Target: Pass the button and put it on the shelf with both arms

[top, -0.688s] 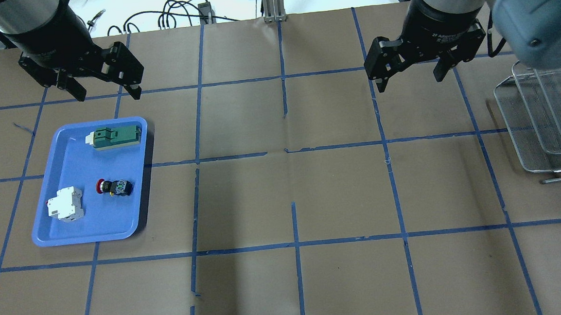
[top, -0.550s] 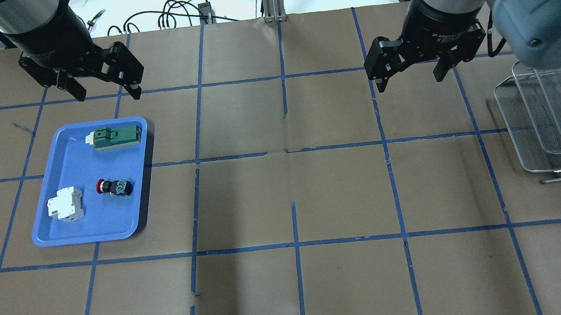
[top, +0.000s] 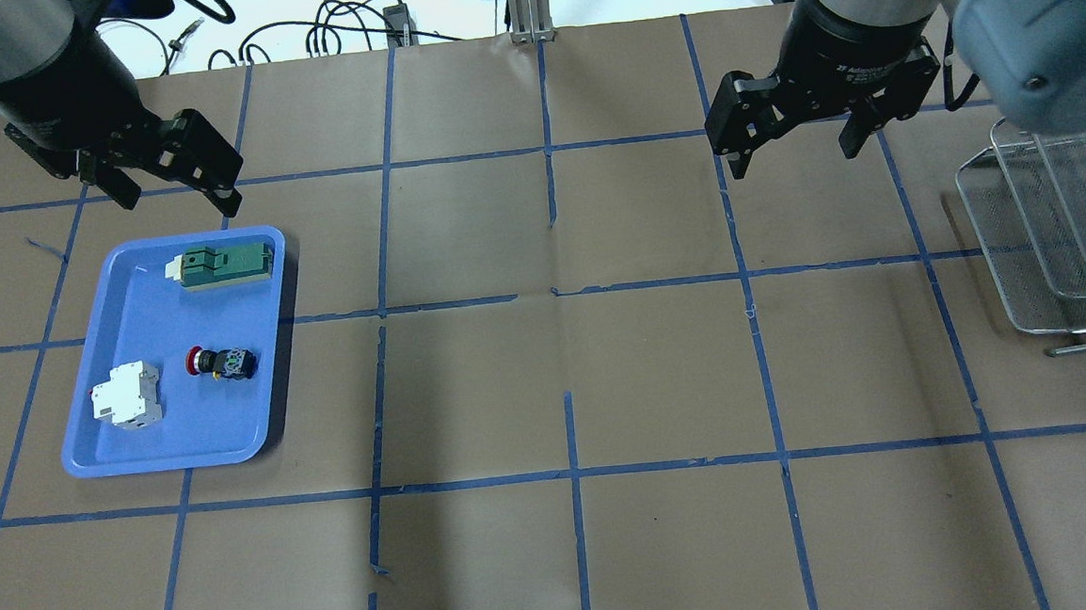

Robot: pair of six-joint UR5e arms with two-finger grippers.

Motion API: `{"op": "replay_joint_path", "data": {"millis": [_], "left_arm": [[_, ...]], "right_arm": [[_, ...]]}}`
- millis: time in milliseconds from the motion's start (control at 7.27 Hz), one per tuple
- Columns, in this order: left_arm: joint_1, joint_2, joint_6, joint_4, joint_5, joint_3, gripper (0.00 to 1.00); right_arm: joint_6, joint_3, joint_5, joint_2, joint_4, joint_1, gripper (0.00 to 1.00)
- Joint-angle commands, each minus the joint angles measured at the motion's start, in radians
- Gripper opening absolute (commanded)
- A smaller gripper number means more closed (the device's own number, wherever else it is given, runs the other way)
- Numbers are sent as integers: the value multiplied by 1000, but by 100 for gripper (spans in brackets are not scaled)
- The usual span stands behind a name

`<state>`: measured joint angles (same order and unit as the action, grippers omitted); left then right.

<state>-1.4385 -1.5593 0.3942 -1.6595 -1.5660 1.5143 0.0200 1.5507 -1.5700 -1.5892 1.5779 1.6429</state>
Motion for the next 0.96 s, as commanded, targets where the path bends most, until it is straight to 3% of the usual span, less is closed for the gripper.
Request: {"op": "replay_joint_path", "data": {"millis": [0,275,550,826], "left_arm": [[158,-10,310,13,6,103,100],[291,-50,622,231,11,251,100],[315,-117,866,530,1,439,100],[328,-171,1096,607,11,485,100]], "right_arm": [[0,0,-1,0,1,0,100],[0,0,1,0,1,0,100],[0,0,1,0,2,0,100],[0,-1,2,0,1,0,100]]}}
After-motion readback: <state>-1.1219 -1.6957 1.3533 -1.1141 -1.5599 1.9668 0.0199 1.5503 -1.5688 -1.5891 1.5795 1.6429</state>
